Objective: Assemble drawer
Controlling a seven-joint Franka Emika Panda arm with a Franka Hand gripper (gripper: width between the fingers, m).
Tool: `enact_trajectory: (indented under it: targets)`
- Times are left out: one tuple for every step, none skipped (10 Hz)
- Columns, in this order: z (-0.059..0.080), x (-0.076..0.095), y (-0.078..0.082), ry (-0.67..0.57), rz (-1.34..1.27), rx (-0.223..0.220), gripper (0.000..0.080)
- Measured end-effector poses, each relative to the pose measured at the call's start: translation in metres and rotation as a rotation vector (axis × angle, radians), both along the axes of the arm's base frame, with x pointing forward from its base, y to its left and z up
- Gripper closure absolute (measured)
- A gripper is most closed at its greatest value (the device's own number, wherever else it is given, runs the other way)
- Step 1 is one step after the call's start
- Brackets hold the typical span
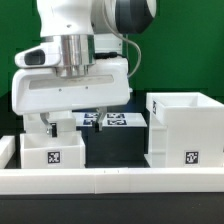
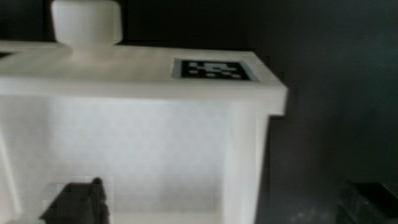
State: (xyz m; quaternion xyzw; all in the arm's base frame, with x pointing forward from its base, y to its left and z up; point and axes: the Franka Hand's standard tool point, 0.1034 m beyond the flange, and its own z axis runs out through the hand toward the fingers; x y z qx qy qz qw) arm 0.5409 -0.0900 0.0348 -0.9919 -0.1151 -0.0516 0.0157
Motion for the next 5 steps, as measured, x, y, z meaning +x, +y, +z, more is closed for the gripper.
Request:
enact_trajectory:
  targets:
    - [0.0013, 0.0004, 0.0, -0.001, 0.0, 0.001, 0.0151]
    - [0.0019, 0.0008, -0.0002, -0.003, 0.0, 0.0, 0.0151]
    - [0.0013, 0.0004, -0.0002, -0.001, 0.0, 0.0, 0.0151]
    - [0.0013, 0.0003, -0.0002, -0.001, 0.0, 0.0, 0.0151]
    - [0.0, -0.0002, -0.0005, -0.002, -0.001, -0.001, 0.0151]
